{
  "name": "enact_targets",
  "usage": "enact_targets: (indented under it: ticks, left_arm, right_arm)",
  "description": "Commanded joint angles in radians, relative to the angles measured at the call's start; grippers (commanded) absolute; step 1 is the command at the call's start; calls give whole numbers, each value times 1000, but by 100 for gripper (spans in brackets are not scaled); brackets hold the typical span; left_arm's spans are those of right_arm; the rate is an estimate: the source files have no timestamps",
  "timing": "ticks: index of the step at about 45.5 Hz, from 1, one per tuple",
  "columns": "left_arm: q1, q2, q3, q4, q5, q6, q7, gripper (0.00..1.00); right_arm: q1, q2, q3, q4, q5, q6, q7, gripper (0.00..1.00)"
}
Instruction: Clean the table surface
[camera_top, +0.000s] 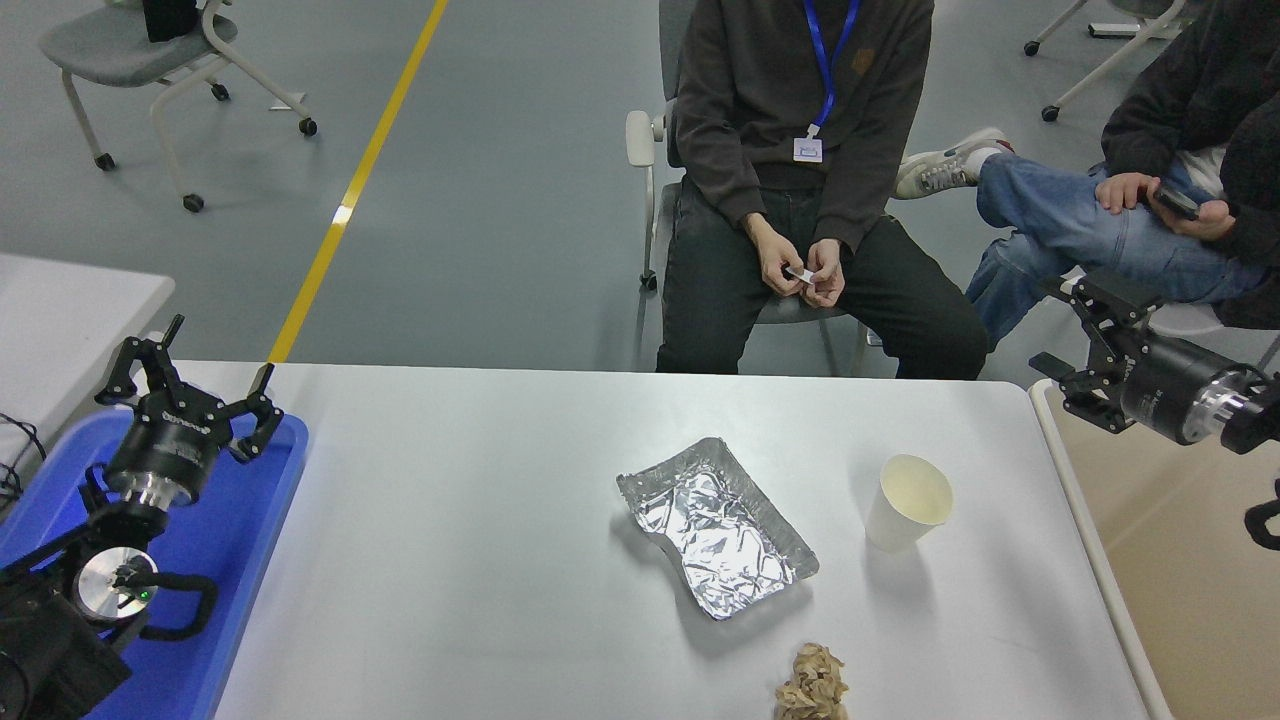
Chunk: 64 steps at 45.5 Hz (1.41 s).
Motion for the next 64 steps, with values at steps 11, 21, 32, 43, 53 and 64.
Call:
enact_targets:
  ticks: [11, 21, 32, 43, 53, 64]
  left_arm:
    - [0, 0, 0, 0, -1, 0, 0, 100]
    - [0, 0, 0, 0, -1, 0, 0, 100]
    - [0, 0, 0, 0, -1, 0, 0, 100]
    - [0, 0, 0, 0, 1, 0, 0, 100]
    - [0, 0, 0, 0, -1, 0, 2, 100]
    - [0, 0, 0, 0, -1, 0, 0, 100]
  right_arm:
    - [21, -104, -46, 213, -388, -53, -73, 100]
    - [46, -110, -71, 273, -456, -42, -128, 100]
    - [96, -142, -101, 412, -571, -41, -178, 100]
    - [127, -95, -155, 409, -666, -42, -201, 100]
    - [165, -10, -229, 402, -669, -46, -279, 100]
    - [199, 34, -238, 388, -670, -47, -322, 100]
